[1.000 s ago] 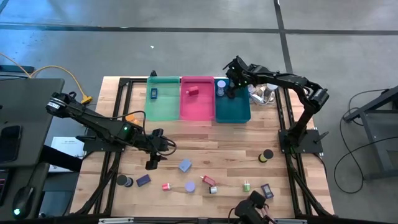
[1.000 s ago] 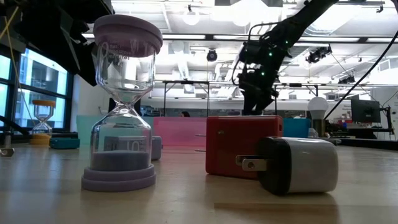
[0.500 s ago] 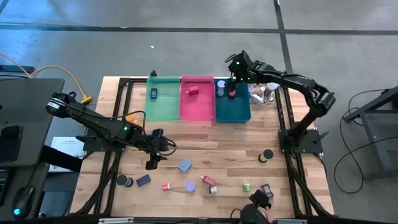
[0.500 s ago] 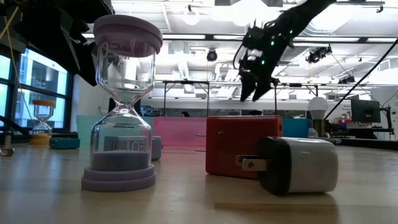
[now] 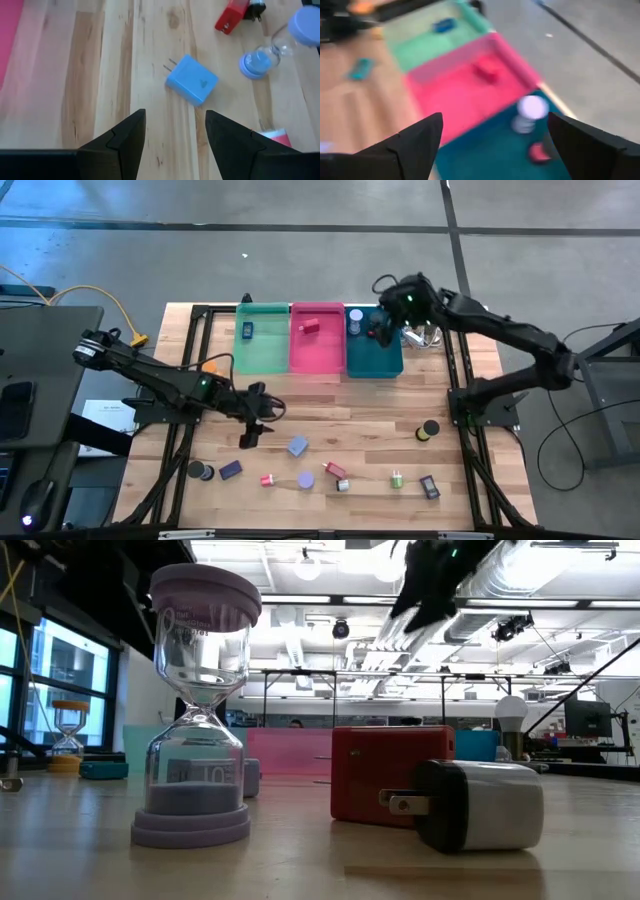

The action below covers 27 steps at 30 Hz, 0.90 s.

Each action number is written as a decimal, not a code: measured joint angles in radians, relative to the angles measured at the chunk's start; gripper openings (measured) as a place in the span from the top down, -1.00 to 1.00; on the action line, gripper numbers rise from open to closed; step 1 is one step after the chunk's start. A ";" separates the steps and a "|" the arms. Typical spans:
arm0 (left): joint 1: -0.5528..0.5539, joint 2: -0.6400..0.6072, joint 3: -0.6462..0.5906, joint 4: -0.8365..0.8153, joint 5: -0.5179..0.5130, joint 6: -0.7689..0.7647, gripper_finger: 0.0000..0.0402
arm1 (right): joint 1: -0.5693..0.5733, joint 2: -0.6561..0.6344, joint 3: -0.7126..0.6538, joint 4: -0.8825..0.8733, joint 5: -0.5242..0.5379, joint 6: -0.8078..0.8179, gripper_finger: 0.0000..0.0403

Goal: Pick & Place Office items
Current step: Put the violet digital clock into the light blue bin

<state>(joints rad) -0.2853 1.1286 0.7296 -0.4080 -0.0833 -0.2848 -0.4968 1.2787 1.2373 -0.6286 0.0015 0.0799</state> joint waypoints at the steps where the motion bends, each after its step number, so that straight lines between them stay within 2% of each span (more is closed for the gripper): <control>1: 0.004 0.000 0.000 0.001 0.000 0.000 0.00 | 0.031 -0.016 0.000 -0.009 -0.005 0.016 -0.73; 7: 0.010 0.000 0.000 0.005 0.000 -0.001 0.00 | 0.216 -0.059 0.000 -0.055 0.034 0.158 -0.73; 10: 0.010 0.000 0.000 0.006 0.000 -0.001 0.00 | 0.297 -0.059 -0.015 -0.061 0.119 0.258 -0.73; 15: 0.004 0.000 0.000 0.005 0.000 -0.018 0.00 | 0.410 -0.059 -0.084 -0.068 0.291 0.513 -0.73; 20: -0.018 0.000 0.000 0.005 0.000 -0.016 0.00 | 0.505 -0.058 -0.177 -0.065 0.367 0.682 -0.73; 27: -0.028 0.000 0.000 0.005 0.000 -0.013 0.00 | 0.577 -0.041 -0.331 0.088 0.379 0.701 -0.73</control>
<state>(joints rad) -0.3130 1.1286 0.7296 -0.4026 -0.0830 -0.2977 0.0797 1.2373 0.9062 -0.5404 0.3806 0.7807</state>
